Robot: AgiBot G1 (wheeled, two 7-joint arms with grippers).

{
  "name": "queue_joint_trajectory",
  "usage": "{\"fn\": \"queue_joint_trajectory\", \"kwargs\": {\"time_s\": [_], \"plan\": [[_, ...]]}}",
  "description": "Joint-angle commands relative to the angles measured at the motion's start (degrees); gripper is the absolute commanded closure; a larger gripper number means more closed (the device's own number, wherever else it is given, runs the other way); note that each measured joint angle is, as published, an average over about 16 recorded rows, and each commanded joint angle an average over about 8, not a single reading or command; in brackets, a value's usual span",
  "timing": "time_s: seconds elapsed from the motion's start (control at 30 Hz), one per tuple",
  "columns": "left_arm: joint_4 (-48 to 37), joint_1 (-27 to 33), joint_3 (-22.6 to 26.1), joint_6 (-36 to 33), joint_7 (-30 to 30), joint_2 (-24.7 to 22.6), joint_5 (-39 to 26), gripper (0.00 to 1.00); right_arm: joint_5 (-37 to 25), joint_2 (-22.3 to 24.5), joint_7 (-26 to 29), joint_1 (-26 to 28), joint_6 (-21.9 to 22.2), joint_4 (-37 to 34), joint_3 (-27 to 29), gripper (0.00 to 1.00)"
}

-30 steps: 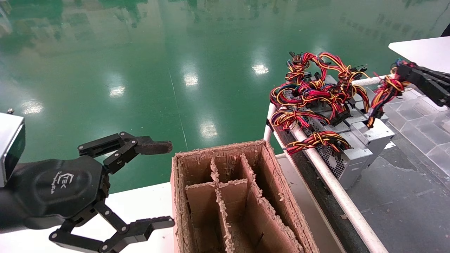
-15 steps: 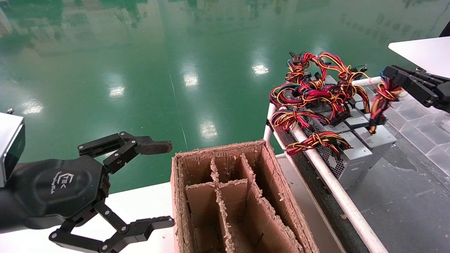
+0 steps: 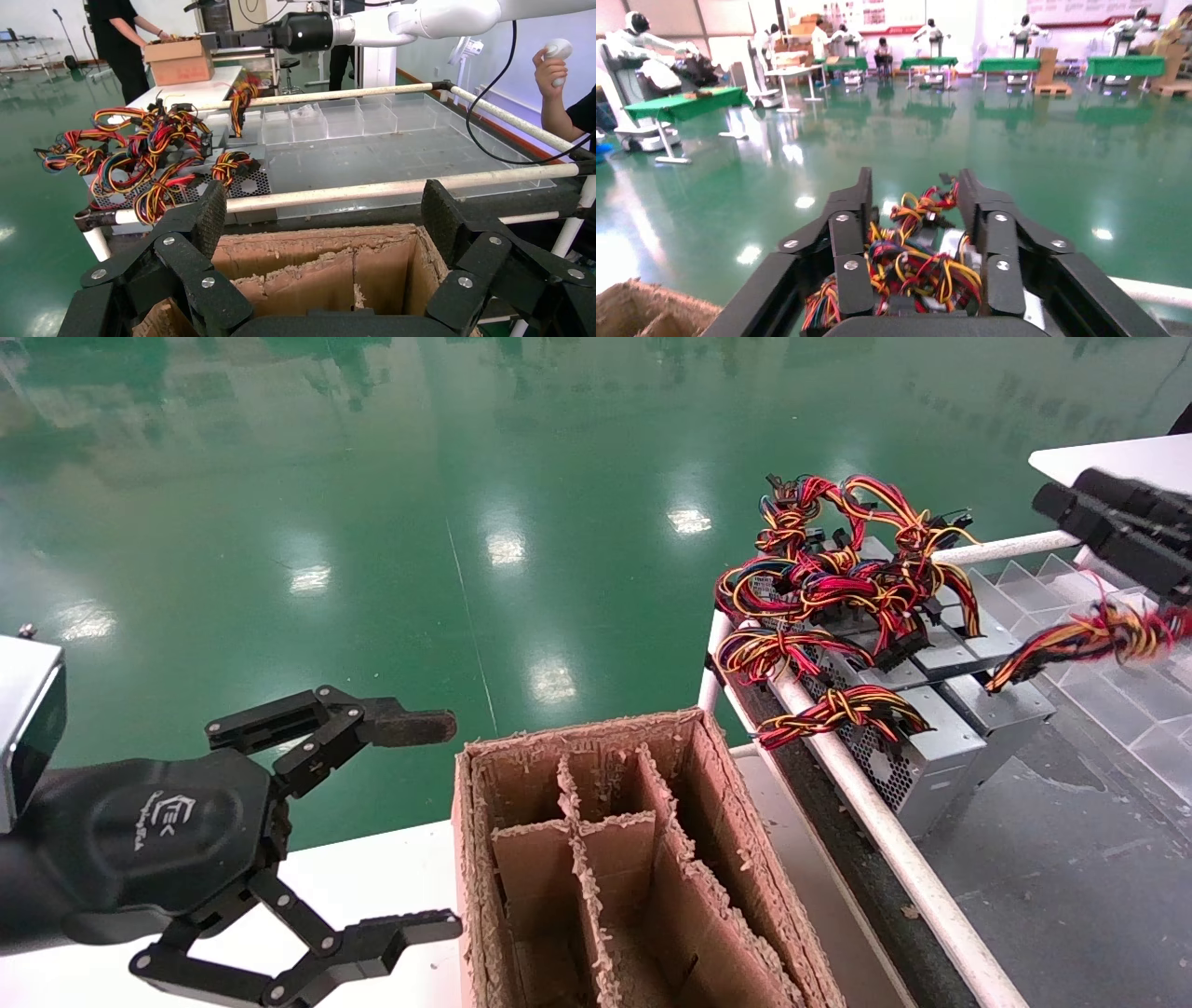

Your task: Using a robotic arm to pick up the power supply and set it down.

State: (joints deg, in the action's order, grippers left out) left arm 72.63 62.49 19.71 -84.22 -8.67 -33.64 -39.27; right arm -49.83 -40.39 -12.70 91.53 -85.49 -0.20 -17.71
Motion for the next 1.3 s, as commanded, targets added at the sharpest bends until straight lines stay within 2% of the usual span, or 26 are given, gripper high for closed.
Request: {"fn": "queue_joint_trajectory", "kwargs": {"time_s": [0.03, 0.33, 1.3], "plan": [[0.00, 0.00, 0.00, 0.00, 0.00, 0.00, 0.00, 0.00, 0.64, 0.07, -0.46, 0.01, -0.29, 0.05, 0.45, 0.00], [-0.02, -0.01, 0.00, 0.02, 0.01, 0.00, 0.02, 0.00, 1.78, 0.62, 0.18, -1.75, -1.24, 4.17, 1.02, 0.00], [-0.03, 0.00, 0.03, 0.02, 0.02, 0.01, 0.03, 0.00, 4.92, 3.03, 11.99, -16.06, -0.71, 39.48, 1.36, 0.00]]}}
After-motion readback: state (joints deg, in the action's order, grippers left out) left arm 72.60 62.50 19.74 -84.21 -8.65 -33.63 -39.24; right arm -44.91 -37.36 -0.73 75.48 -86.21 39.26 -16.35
